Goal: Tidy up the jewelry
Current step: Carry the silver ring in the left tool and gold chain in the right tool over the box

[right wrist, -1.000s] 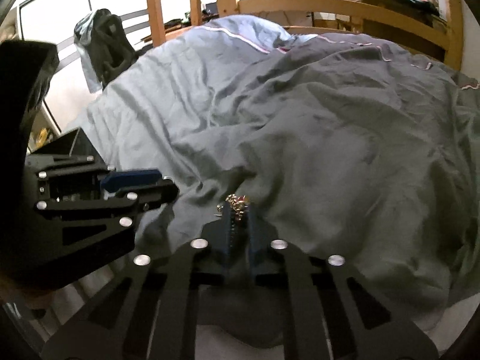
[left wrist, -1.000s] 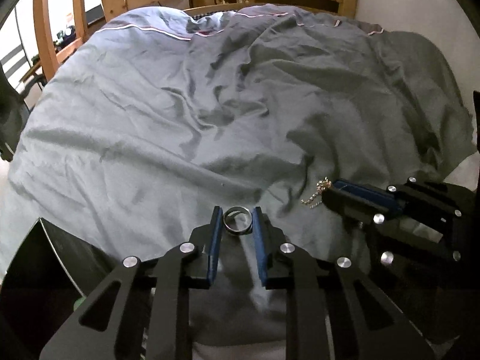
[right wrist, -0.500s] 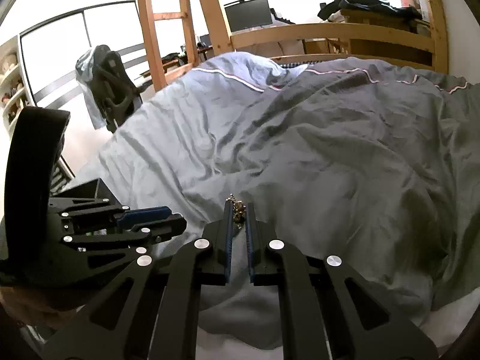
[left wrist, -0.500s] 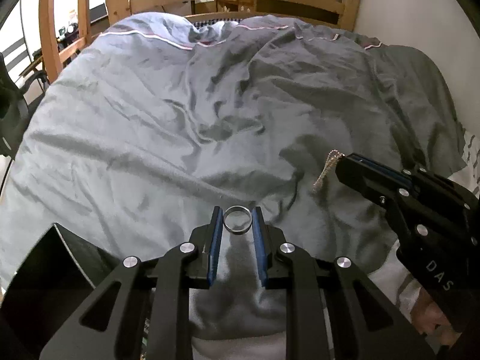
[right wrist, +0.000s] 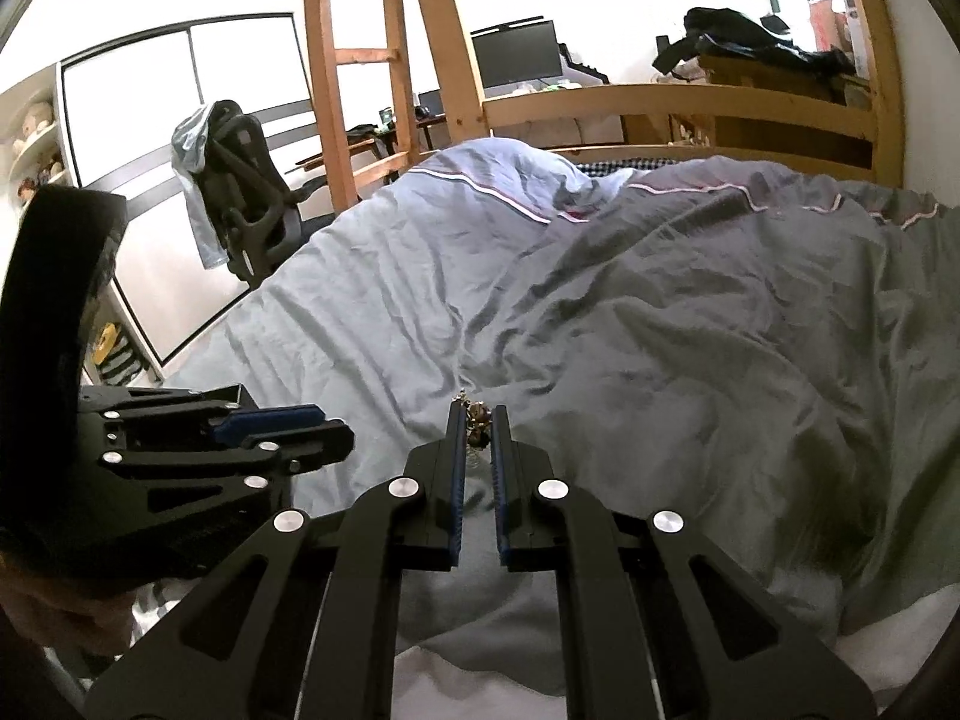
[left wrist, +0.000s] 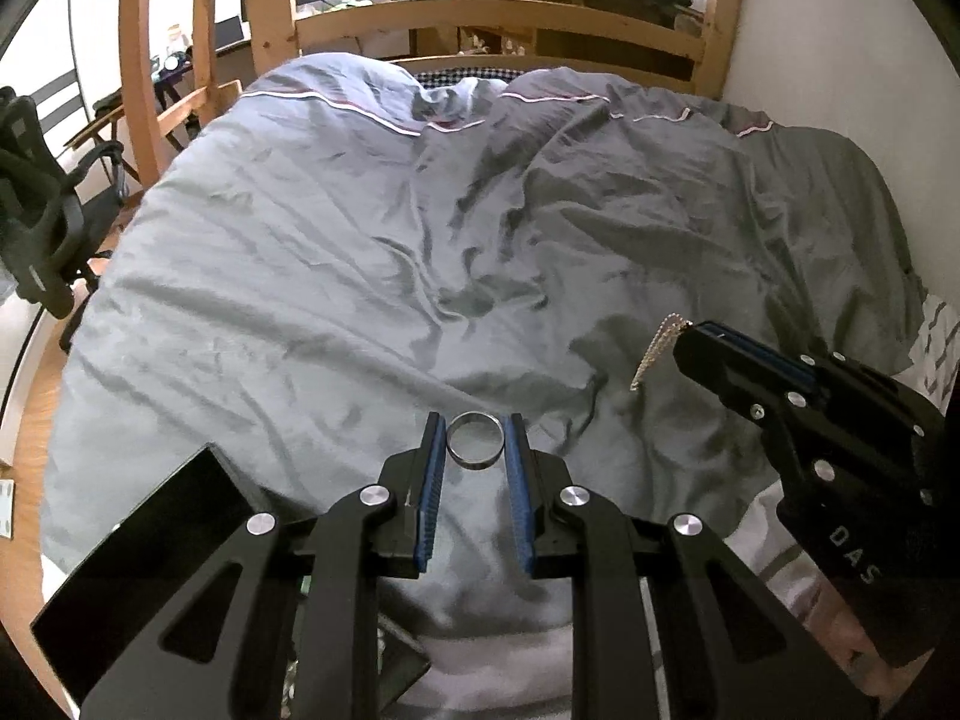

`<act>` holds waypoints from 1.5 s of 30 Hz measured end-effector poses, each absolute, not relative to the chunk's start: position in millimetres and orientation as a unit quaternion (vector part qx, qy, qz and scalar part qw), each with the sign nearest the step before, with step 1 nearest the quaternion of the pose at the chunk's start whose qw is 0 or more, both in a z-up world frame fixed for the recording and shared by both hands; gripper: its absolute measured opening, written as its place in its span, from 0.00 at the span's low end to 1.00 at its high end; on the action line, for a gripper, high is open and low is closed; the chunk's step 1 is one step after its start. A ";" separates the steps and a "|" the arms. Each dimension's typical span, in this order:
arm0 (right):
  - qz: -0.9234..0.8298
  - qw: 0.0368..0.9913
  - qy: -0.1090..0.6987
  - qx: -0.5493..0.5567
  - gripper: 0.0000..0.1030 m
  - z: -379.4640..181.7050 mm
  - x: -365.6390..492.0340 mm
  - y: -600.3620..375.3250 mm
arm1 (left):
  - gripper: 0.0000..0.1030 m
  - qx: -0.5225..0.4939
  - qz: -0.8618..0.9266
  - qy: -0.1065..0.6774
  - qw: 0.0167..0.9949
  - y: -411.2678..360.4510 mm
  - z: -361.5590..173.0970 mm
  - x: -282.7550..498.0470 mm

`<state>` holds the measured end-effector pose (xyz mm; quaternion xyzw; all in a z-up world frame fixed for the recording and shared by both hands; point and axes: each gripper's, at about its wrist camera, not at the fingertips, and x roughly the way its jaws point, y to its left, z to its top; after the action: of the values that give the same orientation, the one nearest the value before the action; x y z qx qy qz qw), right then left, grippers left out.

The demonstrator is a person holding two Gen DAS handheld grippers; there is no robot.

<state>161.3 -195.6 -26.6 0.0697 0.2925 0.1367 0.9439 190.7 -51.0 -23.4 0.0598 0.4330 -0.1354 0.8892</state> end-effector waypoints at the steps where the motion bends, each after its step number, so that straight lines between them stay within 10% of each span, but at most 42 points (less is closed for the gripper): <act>1: 0.140 0.943 0.293 0.069 0.09 -25.7 160.7 -194.6 | 0.19 0.059 -0.132 0.433 0.890 -48.4 -20.8 188.8; 45: 0.308 0.913 0.269 0.016 0.09 7.7 113.6 -69.2 | 0.19 0.048 -0.017 0.418 0.907 93.1 11.9 104.4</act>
<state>113.6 -69.2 7.7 0.0159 0.2687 0.3076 0.9127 104.4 93.1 11.9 0.0479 0.4184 -0.0173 0.9068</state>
